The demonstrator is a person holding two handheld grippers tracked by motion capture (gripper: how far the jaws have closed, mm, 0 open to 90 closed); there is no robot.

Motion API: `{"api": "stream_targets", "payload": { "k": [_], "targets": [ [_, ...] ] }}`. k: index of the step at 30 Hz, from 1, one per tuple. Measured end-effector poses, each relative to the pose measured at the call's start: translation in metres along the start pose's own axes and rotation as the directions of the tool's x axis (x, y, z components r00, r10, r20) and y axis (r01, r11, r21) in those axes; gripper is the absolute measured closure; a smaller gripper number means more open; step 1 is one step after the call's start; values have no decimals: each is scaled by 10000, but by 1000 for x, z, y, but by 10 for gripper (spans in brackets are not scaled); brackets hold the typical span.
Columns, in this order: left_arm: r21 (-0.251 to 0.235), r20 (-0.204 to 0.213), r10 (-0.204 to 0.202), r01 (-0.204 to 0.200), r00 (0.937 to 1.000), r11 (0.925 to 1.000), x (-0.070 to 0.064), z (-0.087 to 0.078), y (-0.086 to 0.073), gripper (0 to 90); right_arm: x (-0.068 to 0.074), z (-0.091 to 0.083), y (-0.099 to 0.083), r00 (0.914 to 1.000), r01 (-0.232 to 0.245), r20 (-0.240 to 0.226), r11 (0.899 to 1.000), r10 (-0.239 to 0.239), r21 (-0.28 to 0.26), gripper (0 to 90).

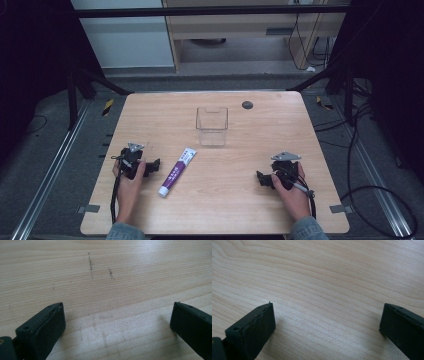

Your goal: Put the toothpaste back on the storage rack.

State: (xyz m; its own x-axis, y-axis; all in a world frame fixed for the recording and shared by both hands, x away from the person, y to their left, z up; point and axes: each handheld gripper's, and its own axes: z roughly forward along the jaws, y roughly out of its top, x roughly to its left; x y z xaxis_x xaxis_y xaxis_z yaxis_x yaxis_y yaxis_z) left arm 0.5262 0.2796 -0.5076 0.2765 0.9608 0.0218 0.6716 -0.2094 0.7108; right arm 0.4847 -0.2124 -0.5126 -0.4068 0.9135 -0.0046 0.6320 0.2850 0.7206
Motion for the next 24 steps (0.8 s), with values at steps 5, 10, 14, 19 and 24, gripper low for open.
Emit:
{"api": "stream_targets", "payload": {
  "k": [5, 10, 14, 19, 24],
  "targets": [
    [3, -16, -16, 16, 10000, 10000, 0, 0, 0, 0, 0, 0, 0, 10000, -1, 1, 10000, 1, -2, 4],
    [-8, 106, 42, -42, 9999, 10000, 0, -1, -1, 0, 0, 0, 0, 10000, -5, -7, 10000, 5, -14, 4],
    [-355, 109, 4, 0, 9999, 9994, 1, -11, -2, 32, 0, 0, 0, 10000, -1, -6, 10000, 1, -11, 4],
    [-684, 207, -77, 91, 9998, 9976, 1, -29, -1, 33, 0, 0, 0, 10000, -4, -8, 10000, 4, -8, 4],
    [-789, 416, 173, -140, 9990, 9968, -5, -44, 3, 32, 0, 0, 0, 10000, 14, 11, 10000, -14, -15, 3]
  ]
}}
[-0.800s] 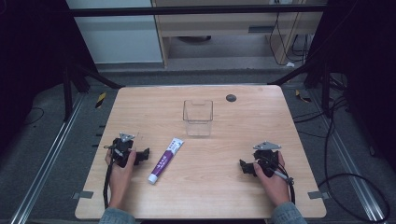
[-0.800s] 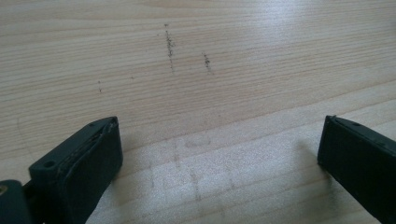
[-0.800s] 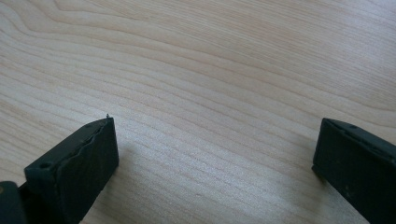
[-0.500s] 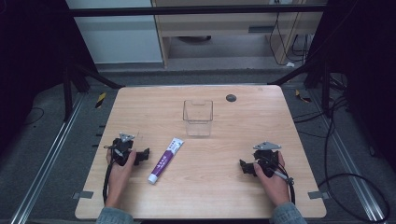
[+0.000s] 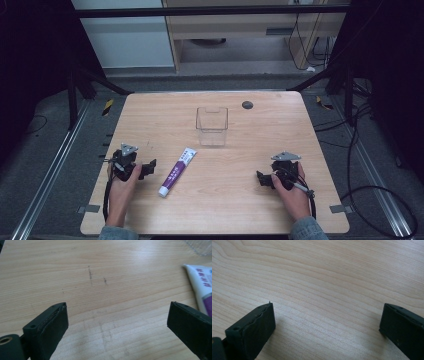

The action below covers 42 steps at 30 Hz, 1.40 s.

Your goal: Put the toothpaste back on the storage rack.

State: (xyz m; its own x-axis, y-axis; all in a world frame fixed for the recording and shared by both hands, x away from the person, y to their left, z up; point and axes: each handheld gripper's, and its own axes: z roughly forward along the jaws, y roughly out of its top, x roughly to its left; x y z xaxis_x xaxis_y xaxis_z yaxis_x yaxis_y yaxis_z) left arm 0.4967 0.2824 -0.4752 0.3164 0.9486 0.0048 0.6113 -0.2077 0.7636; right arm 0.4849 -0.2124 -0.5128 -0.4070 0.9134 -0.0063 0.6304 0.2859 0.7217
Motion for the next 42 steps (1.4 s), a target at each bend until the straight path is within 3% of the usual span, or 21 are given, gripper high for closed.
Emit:
{"api": "stream_targets", "payload": {
  "k": [6, 10, 14, 16, 20, 22, 23, 26, 27, 28, 31, 34, 37, 38, 42],
  "targets": [
    [-75, 279, 393, -391, 9988, 9992, -17, -10, 6, 46, 1, 0, 0, 10000, -70, 17, 10000, 70, -5, 4],
    [14, 25, 251, -251, 9997, 9997, -26, -13, 12, 80, 2, 1, 1, 9997, -244, 61, 9997, 244, -3, 4],
    [239, 123, 328, -330, 9994, 9992, -33, -10, 12, 84, 2, 1, 1, 9999, -147, 35, 9999, 147, -22, 4],
    [816, 9, 853, -851, 9964, 9930, -40, -8, 11, 83, 1, 2, 2, 10000, -33, 45, 10000, 33, -19, 4],
    [1092, -144, 1134, -1112, 9934, 9878, -45, -9, 15, 57, 1, 2, 2, 10000, -26, 43, 10000, 26, -18, 4],
    [1348, -157, 1592, -1557, 9871, 9786, -53, -13, 22, 55, 1, 2, 2, 10000, -6, 56, 10000, 7, -8, 4],
    [1348, -157, 1592, -1557, 9871, 9786, -53, -13, 22, 55, 1, 2, 2, 10000, -6, 56, 10000, 7, -8, 4],
    [1655, 8, 1872, -1847, 9823, 9688, -60, -13, 29, 55, 2, 2, 2, 9998, -162, 81, 9999, 162, 0, 4],
    [1655, 8, 1872, -1847, 9823, 9688, -60, -13, 29, 55, 2, 2, 2, 9998, -162, 81, 9999, 162, 0, 4],
    [1817, -147, 1995, -1936, 9798, 9641, -63, -14, 32, 55, 3, 2, 3, 9997, -196, 164, 9998, 197, -21, 3],
    [1913, -25, 1978, -1937, 9802, 9622, -63, -15, 34, 56, 3, 2, 3, 9997, -204, 155, 9998, 204, -15, 4],
    [2277, 544, 1597, -1680, 9857, 9591, -61, -12, 35, 61, 3, 2, 3, 9997, -187, 135, 9998, 188, -26, 4],
    [2395, 769, 1369, -1516, 9876, 9590, -60, -11, 35, 70, 3, 2, 3, 9997, -196, 130, 9998, 196, -17, 4],
    [2452, 1042, 1130, -1357, 9881, 9599, -59, -11, 36, 70, 3, 3, 3, 9997, -179, 143, 9998, 180, -21, 4],
    [2673, 1393, 1164, -1505, 9834, 9518, -62, -12, 39, 68, 3, 2, 2, 9996, -207, 170, 9998, 207, -9, 3]
  ]
}}
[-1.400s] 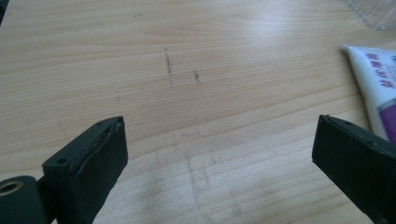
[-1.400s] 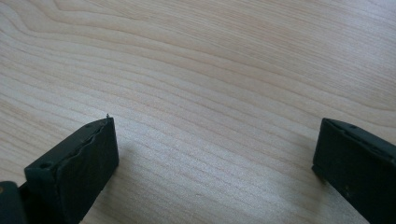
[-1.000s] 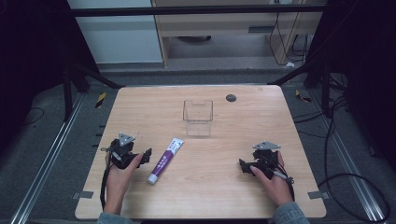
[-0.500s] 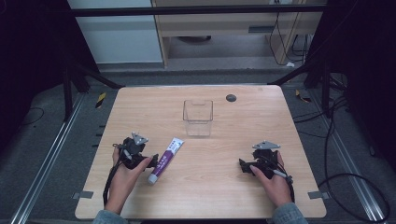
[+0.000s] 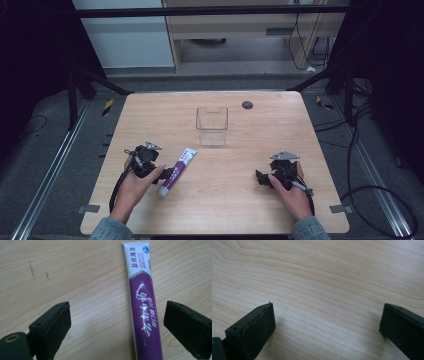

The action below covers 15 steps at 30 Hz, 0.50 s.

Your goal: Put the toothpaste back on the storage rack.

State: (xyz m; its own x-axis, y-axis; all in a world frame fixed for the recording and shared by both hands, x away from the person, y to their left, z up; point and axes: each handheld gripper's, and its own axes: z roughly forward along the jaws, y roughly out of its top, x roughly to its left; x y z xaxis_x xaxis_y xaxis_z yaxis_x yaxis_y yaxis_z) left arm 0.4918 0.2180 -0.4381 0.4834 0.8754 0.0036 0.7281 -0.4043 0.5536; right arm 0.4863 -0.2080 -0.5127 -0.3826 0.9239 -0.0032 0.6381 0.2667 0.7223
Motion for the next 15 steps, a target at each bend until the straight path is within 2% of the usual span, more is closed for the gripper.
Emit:
{"api": "stream_targets", "payload": {
  "k": [3, 7, 11, 14, 15],
  "targets": [
    [96, 197, -16, 14, 9998, 10000, -2, 0, 2, 55, 0, 0, 0, 10000, 18, -17, 10000, -18, -10, 4],
    [177, 353, 183, -189, 9992, 9997, -6, 0, 8, 50, 0, 0, 0, 10000, 31, -41, 10000, -31, -21, 4],
    [292, 341, 472, -482, 9983, 9984, -11, 3, 17, 55, 0, 0, 0, 10000, 42, -48, 10000, -42, -28, 3],
    [514, 398, 986, -1006, 9943, 9936, -18, 3, 25, 75, 0, 0, 0, 10000, 36, -45, 10000, -36, -24, 4],
    [514, 398, 986, -1006, 9943, 9936, -18, 3, 25, 86, 0, 0, 0, 10000, 36, -45, 10000, -36, -24, 4]
  ]
}}
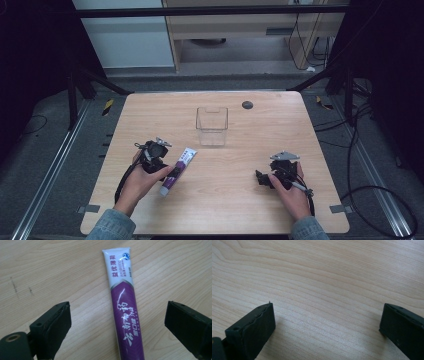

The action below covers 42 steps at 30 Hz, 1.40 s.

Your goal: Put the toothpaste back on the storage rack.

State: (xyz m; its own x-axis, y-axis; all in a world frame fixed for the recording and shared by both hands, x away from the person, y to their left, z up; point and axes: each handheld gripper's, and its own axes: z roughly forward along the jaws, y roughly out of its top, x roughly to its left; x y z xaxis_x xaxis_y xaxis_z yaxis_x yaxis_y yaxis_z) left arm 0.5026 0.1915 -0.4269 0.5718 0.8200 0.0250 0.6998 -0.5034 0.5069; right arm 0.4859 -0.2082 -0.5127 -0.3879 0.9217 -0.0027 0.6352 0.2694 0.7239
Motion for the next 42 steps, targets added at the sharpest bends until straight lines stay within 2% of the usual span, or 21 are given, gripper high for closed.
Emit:
{"api": "stream_targets", "payload": {
  "k": [1, 6, 8, 9, 16, 20, 22, 25, 27, 32, 33, 42],
  "targets": [
    [136, -9, 247, -247, 9997, 9996, -2, 0, 3, 104, 0, 0, 0, 10000, 4, 1, 10000, -4, 3, 3],
    [492, 45, 557, -559, 9984, 9972, -8, 8, 12, 174, 0, 0, 0, 10000, 38, -26, 10000, -38, -5, 3],
    [608, 40, 599, -600, 9982, 9963, -9, 11, 13, 189, 0, 0, 0, 10000, 44, -31, 10000, -44, -3, 3],
    [927, 74, 656, -660, 9978, 9935, -9, 18, 16, 228, -1, 0, 0, 10000, 49, -37, 10000, -49, -4, 4],
    [1280, -27, 595, -586, 9982, 9900, -7, 33, 23, 321, 0, 0, 0, 10000, 39, -41, 10000, -39, -8, 3],
    [1581, -51, 787, -769, 9969, 9844, -9, 40, 31, 351, -1, 0, 0, 10000, 50, -33, 10000, -50, 0, 4],
    [1908, -51, 1018, -989, 9948, 9766, -11, 45, 35, 381, -1, 0, 0, 10000, 73, -57, 10000, -73, 16, 4],
    [2254, 0, 1081, -1053, 9941, 9686, -10, 53, 39, 411, -2, -1, -1, 9998, 132, -114, 9999, -132, 13, 4],
    [2360, 17, 1013, -988, 9949, 9667, -9, 57, 40, 416, -1, -1, -1, 9999, 125, -117, 9999, -125, 15, 4],
    [2373, 121, 820, -826, 9966, 9679, -6, 60, 42, 445, -2, -1, -1, 9998, 135, -120, 9999, -135, 11, 4],
    [2314, 202, 722, -749, 9972, 9700, -5, 62, 43, 456, -2, -1, -1, 9998, 132, -121, 9999, -132, 11, 4],
    [2346, 271, 589, -636, 9979, 9700, -5, 68, 43, 487, -2, 0, -1, 9999, 132, -110, 9999, -132, 13, 4]
  ]
}}
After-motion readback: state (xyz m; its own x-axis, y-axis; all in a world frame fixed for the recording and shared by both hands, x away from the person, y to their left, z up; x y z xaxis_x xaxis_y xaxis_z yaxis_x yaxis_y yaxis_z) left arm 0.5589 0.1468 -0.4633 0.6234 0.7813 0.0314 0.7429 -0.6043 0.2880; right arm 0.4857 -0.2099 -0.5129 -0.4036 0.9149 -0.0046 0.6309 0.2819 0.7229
